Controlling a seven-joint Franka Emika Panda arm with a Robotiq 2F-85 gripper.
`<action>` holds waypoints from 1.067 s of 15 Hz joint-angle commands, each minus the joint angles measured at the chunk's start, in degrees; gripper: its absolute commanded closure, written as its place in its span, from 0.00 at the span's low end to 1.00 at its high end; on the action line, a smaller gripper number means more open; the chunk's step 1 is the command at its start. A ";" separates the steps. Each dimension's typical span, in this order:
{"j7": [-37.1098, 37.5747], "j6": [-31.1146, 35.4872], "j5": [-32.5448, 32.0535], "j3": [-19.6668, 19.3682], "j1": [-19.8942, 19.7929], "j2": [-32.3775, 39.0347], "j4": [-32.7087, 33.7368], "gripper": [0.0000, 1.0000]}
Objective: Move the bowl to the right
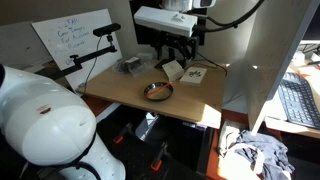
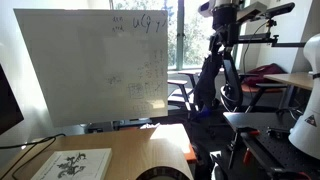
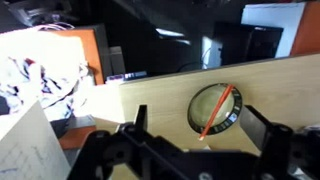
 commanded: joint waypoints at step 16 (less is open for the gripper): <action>4.80 19.21 18.04 11.34 7.33 37.21 9.92 0.00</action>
